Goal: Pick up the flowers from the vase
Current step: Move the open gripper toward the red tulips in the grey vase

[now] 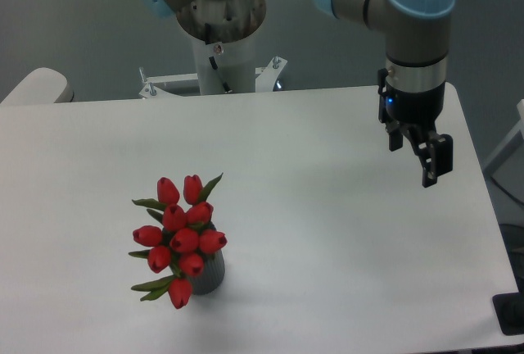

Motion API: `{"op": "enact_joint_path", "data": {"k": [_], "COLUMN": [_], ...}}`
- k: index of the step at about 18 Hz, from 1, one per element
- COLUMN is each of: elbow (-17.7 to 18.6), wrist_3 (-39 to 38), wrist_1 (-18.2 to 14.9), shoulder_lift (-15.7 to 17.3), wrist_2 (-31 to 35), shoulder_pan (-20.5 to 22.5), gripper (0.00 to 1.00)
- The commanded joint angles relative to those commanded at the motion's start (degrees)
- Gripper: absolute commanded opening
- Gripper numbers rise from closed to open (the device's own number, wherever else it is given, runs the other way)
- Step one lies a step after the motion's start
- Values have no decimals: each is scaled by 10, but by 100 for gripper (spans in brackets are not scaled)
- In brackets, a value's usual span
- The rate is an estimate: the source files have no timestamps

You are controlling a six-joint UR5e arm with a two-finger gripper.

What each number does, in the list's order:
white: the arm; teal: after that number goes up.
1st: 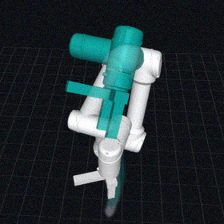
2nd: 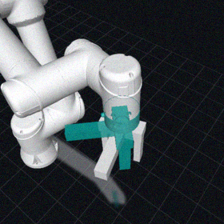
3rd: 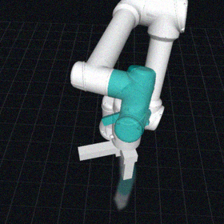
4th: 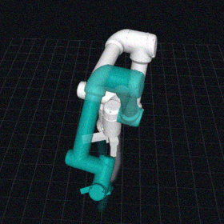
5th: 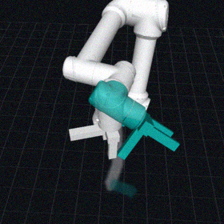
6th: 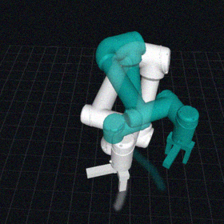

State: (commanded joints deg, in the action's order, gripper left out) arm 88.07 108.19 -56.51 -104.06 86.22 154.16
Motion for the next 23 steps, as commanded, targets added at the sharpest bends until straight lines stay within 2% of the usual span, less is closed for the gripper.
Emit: {"op": "enact_joint_path", "data": {"k": [5, 8, 13, 20, 23], "elbow": [2, 25, 33, 33, 40], "wrist_3": [-2, -6, -96, -195, -252], "wrist_1": [-4, -3, -4, -4, -9], "shoulder_lift": [3, 4, 2, -19, -19], "wrist_2": [0, -5, -13, -15, -54], "shoulder_pan": [-17, -30, -37, -40, -42], "gripper": [100, 100, 100, 100, 100]}}
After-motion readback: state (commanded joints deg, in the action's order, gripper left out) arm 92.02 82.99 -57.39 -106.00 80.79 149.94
